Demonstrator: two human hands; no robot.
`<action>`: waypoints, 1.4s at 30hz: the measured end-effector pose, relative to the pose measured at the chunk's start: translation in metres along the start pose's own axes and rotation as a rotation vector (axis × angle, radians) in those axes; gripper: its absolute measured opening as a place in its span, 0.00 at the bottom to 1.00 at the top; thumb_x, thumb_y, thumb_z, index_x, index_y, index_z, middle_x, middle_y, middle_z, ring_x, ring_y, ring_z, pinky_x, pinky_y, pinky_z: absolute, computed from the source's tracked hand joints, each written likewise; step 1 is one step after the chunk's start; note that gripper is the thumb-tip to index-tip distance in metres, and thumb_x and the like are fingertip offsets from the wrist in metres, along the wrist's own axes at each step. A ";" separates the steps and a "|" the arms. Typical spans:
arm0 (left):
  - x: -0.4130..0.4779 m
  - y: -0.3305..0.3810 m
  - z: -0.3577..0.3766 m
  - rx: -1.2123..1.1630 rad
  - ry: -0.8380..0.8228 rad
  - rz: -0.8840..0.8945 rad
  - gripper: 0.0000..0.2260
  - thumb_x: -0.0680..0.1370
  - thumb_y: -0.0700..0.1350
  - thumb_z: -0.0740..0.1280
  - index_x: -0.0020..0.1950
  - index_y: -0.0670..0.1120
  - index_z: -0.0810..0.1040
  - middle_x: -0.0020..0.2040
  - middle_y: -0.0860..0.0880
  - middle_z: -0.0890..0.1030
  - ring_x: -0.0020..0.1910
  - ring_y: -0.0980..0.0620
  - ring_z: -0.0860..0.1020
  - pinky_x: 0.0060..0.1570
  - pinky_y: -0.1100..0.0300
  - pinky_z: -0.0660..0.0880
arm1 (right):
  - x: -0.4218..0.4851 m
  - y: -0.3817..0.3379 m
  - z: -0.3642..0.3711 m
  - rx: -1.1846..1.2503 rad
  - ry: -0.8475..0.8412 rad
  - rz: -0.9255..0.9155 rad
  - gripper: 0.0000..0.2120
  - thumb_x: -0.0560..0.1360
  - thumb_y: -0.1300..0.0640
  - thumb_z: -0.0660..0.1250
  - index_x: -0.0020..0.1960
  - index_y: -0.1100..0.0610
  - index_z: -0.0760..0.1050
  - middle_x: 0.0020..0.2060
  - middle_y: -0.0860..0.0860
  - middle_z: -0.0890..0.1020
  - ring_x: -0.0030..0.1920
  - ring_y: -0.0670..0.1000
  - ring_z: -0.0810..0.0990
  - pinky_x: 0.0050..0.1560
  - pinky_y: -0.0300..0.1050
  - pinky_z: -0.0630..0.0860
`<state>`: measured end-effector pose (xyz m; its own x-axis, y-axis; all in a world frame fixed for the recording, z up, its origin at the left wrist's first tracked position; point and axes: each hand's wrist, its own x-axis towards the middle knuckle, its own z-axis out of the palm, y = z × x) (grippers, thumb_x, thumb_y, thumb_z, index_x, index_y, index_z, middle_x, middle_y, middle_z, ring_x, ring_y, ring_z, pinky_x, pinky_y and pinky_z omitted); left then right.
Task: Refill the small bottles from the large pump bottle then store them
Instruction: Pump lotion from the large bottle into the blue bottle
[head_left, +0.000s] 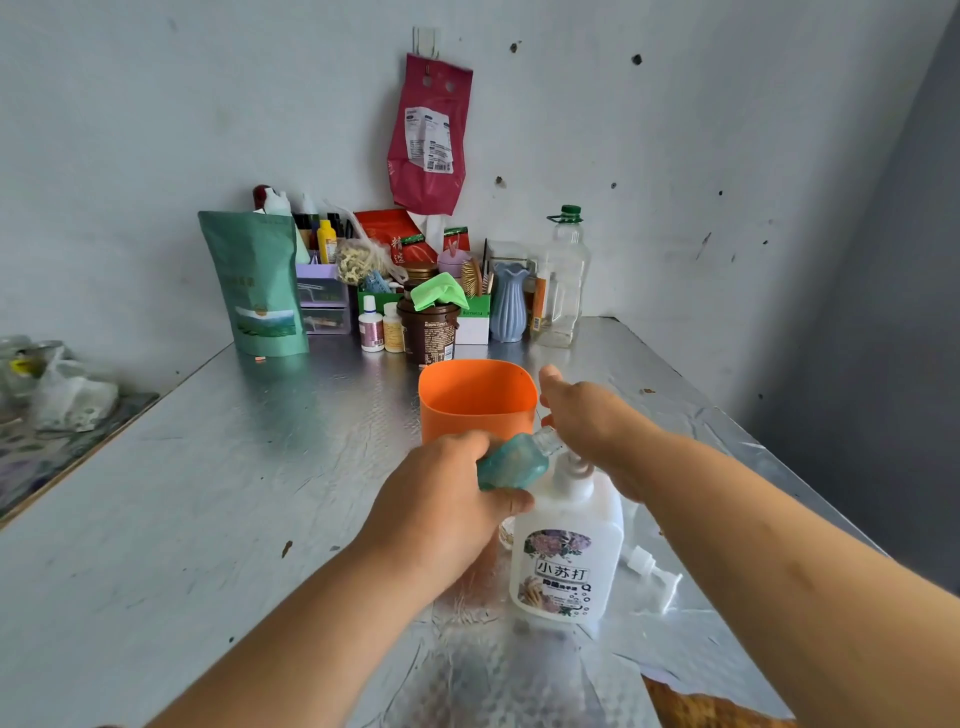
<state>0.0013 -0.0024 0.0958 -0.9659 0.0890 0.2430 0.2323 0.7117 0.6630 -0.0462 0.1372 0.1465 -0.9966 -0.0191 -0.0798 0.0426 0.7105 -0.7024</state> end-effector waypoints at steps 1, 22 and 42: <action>0.000 -0.001 0.000 0.001 0.001 0.000 0.18 0.71 0.54 0.75 0.59 0.54 0.79 0.52 0.55 0.83 0.50 0.54 0.79 0.52 0.51 0.77 | -0.001 0.000 0.001 -0.048 0.000 -0.019 0.21 0.84 0.54 0.42 0.68 0.63 0.64 0.64 0.62 0.73 0.63 0.61 0.71 0.64 0.56 0.66; -0.001 -0.004 -0.002 -0.068 -0.027 -0.006 0.18 0.71 0.54 0.76 0.59 0.55 0.79 0.51 0.56 0.83 0.49 0.55 0.80 0.52 0.50 0.77 | 0.003 0.008 -0.011 0.320 -0.075 0.086 0.23 0.81 0.45 0.49 0.61 0.59 0.73 0.55 0.55 0.79 0.53 0.53 0.74 0.52 0.48 0.67; 0.000 -0.010 0.003 -0.085 -0.020 -0.010 0.19 0.71 0.53 0.76 0.60 0.56 0.79 0.52 0.56 0.83 0.51 0.55 0.80 0.53 0.51 0.77 | 0.000 0.008 -0.004 -0.019 -0.028 0.022 0.24 0.83 0.47 0.44 0.73 0.59 0.61 0.68 0.60 0.69 0.68 0.60 0.68 0.69 0.55 0.62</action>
<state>-0.0011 -0.0072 0.0866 -0.9701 0.0965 0.2225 0.2306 0.6507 0.7234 -0.0460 0.1455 0.1436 -0.9931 -0.0231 -0.1149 0.0626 0.7240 -0.6869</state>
